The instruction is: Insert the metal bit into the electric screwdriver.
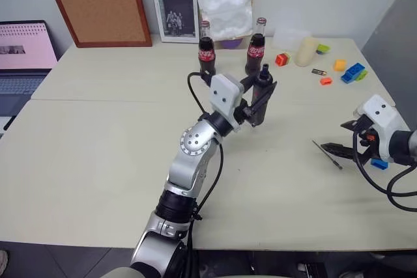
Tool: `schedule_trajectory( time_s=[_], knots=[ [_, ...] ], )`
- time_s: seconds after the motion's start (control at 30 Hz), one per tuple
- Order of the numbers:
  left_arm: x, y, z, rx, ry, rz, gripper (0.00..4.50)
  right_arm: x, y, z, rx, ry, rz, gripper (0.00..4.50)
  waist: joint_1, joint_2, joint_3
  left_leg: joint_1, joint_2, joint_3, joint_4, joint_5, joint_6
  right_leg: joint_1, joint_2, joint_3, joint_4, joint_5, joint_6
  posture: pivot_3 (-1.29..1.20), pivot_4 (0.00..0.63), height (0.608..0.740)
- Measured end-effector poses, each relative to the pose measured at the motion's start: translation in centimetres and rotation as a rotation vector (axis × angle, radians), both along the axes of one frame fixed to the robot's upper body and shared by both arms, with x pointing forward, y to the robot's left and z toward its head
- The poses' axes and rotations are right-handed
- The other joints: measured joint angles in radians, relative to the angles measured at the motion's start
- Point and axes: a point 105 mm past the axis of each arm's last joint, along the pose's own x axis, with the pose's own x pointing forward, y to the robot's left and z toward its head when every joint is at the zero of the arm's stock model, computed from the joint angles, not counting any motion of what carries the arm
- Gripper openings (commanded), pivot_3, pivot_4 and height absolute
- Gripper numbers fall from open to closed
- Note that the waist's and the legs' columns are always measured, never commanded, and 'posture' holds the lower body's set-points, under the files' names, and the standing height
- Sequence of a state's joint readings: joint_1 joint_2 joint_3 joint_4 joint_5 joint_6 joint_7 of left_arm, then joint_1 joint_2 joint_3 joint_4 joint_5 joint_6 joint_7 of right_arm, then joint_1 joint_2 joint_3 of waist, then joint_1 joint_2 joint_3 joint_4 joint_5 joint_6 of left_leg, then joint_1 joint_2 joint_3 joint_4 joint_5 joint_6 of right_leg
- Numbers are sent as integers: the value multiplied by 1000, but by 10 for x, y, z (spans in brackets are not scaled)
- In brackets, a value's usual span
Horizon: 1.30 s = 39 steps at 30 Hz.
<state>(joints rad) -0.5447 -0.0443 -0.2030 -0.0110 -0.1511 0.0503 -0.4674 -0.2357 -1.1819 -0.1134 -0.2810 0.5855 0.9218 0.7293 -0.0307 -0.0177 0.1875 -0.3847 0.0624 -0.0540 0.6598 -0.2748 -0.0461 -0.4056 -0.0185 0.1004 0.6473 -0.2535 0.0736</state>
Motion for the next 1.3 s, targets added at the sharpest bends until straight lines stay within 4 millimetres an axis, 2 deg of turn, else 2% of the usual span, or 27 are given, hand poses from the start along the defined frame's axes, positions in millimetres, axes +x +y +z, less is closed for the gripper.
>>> schedule_trajectory(
  time_s=[0.1,0.2,0.27,0.53,0.7,0.97,1.2,1.3],
  knots=[
    [-1,-4,-18,32,25,-2,1653,1,-13,-17,-41,122,-36,4500,0,1,0,0,0,0,0,0,0,0,0,0,0,0,0,0,150,740],
    [0,-3,-31,59,48,10,1653,3,-15,-24,-52,176,-36,4500,2,2,1,-1,0,0,0,0,0,-1,0,0,0,0,0,0,150,740],
    [-1,-2,-31,66,29,17,1653,17,-18,-24,-60,190,-59,4500,-2,2,1,-1,0,1,1,0,0,-1,0,1,-1,2,2,0,150,740],
    [-3,-1,-37,71,31,26,1653,30,-23,-50,-100,332,-73,4500,4,2,1,-2,0,1,1,0,0,-1,-1,1,-2,2,2,0,150,740],
    [-3,-2,-38,78,30,32,1653,37,-26,-50,-135,352,-67,3646,4,2,1,-2,0,1,1,0,0,-1,-1,0,-1,2,2,0,150,740],
    [-3,-2,-38,76,25,41,1653,38,-30,-50,-106,398,-90,1601,3,2,1,-1,0,1,1,0,0,0,-1,0,-1,2,2,0,150,740],
    [-3,-1,-38,83,21,41,1653,32,-18,-51,-17,448,-87,48,3,2,1,-1,0,0,1,0,0,0,-1,0,-1,2,2,0,150,740],
    [-3,1,-39,91,17,41,1653,30,-16,-52,23,455,-95,0,3,2,1,-1,0,0,2,0,0,0,-1,0,0,2,2,0,150,740]
  ],
)
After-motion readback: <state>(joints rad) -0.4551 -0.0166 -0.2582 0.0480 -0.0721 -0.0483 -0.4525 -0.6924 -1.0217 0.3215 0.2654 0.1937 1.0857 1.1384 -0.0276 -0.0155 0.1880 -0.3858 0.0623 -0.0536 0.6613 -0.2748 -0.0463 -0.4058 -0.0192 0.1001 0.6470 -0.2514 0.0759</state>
